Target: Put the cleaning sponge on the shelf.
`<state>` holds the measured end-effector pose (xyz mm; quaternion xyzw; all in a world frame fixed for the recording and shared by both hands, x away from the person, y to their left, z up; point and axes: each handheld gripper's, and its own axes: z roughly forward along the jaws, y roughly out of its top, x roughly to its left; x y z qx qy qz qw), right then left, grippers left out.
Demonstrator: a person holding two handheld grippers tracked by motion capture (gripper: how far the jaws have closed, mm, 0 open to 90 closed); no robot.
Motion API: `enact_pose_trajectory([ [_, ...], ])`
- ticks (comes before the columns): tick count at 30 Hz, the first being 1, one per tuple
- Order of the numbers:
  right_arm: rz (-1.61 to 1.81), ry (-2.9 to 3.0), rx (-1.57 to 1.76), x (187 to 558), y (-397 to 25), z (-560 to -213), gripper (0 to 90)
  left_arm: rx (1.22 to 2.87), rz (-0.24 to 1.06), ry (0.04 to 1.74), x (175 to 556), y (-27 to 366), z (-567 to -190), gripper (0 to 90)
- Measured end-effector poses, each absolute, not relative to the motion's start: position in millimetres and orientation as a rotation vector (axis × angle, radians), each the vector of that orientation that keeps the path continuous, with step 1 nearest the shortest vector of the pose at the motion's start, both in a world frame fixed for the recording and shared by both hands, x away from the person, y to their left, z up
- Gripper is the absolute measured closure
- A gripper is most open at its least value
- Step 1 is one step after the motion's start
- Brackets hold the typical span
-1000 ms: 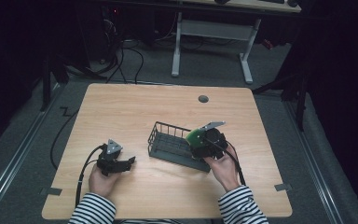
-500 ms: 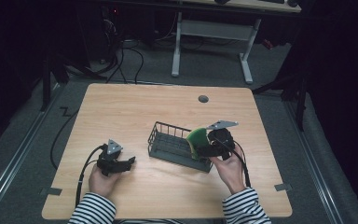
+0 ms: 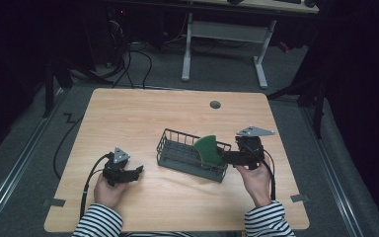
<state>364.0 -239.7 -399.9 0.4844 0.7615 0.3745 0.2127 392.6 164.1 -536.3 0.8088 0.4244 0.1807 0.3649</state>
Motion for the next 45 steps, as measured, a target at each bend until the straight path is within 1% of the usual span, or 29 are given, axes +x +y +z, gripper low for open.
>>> enact_pose_trajectory([
  [6,1.167,2.010,1.348,355.3,-265.5,-393.8,20.4,2.080,0.466,1.092,392.5,164.0,-536.3,28.9],
  [20,1.189,1.901,1.421,339.4,-312.7,-395.1,22.6,2.079,0.466,1.093,392.5,164.0,-536.3,28.9],
  [31,1.208,1.838,1.500,324.8,-341.8,-415.2,23.3,2.081,0.465,1.092,392.5,164.1,-536.2,28.9],
  [38,1.202,1.810,1.524,316.5,-350.8,-428.2,24.1,2.081,0.466,1.093,392.5,164.1,-536.2,29.0],
  [45,1.194,1.801,1.559,312.6,-356.0,-448.8,24.3,2.081,0.468,1.094,392.7,163.9,-536.2,28.9],
])
